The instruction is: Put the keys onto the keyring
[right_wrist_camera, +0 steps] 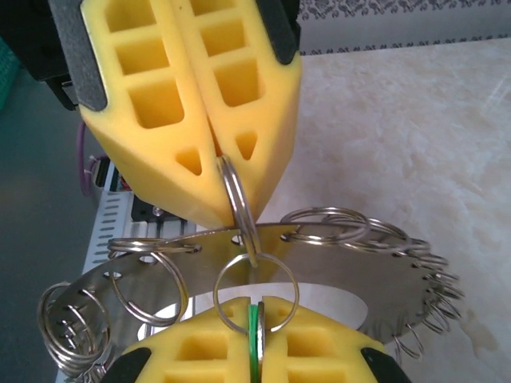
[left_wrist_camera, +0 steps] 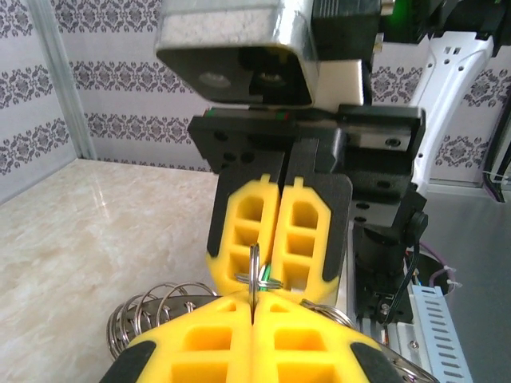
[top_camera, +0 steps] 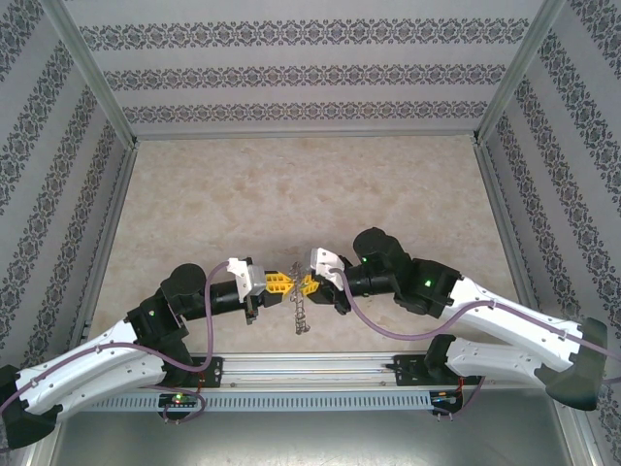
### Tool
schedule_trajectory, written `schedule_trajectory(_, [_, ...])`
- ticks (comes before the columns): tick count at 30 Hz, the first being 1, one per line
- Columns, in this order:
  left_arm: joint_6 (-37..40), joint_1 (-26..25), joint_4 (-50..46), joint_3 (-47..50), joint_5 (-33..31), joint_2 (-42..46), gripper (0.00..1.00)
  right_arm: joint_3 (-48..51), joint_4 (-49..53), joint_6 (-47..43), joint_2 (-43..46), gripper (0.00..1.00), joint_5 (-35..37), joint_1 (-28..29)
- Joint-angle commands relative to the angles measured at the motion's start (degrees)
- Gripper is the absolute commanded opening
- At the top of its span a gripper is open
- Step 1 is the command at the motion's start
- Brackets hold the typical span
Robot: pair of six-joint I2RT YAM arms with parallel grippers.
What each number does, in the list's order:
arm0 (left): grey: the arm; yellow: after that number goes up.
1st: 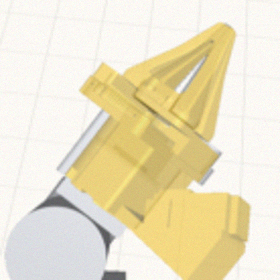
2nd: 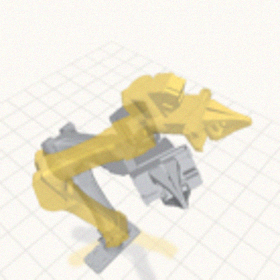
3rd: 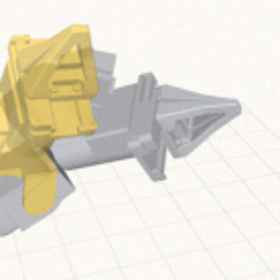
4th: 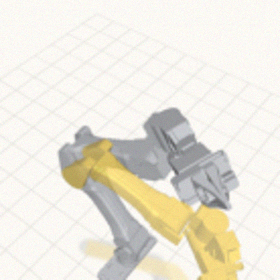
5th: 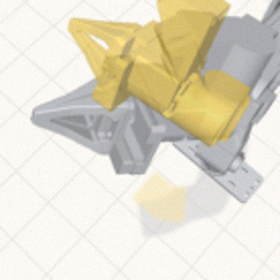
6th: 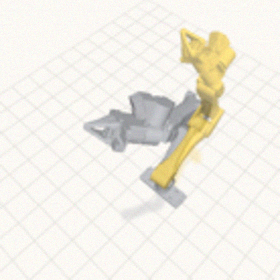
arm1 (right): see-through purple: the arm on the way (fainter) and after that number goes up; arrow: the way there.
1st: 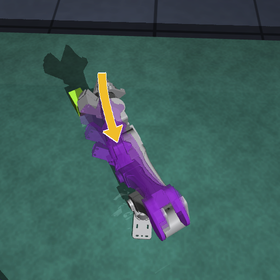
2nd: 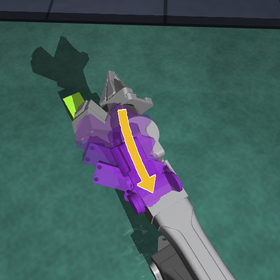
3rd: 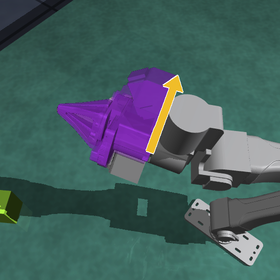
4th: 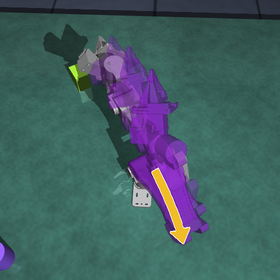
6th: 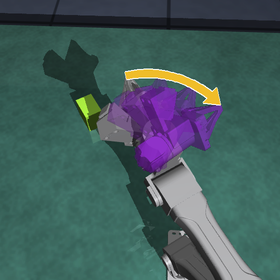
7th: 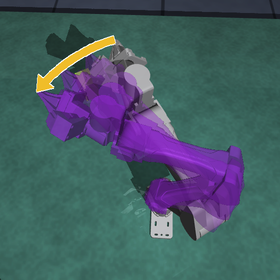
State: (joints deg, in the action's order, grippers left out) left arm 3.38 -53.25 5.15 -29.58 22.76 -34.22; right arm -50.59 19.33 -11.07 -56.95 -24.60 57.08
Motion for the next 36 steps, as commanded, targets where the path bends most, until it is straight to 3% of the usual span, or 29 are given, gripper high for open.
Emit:
schedule_trajectory(1, [1.8,-0.4,1.0,0.0,-1.8,0.9,0.0,-2.6,6.8,-2.2,1.0,0.0,3.5,-0.8])
schedule_trajectory(9, [3.1,-0.4,-3.5,-0.8,-2.2,-3.7,0.0,-8.1,11.7,-3.3,-3.1,0.0,6.1,-1.0])
schedule_trajectory(14, [1.8,-0.4,-3.7,0.1,-6.6,-4.6,0.34,-13.2,15.1,-4.3,-9.6,0.0,6.4,-1.5])
schedule_trajectory(18, [-0.1,-0.4,-3.9,2.1,-14.5,-2.8,0.47,-18.3,18.1,-4.7,-15.4,0.0,7.0,-2.4])
schedule_trajectory(23, [-2.6,-0.4,-5.8,5.5,-24.9,3.6,0.51,-26.8,22.4,-4.6,-23.8,0.0,7.8,-4.3])
schedule_trajectory(28, [-4.8,-0.4,-11.2,7.3,-31.4,9.6,0.54,-34.9,23.2,-4.0,-32.6,0.0,4.9,-7.9])
schedule_trajectory(36, [-6.3,-0.4,-12.4,7.4,-30.3,13.1,0.57,-39.8,17.1,0.0,-43.3,0.0,-0.9,-14.4])
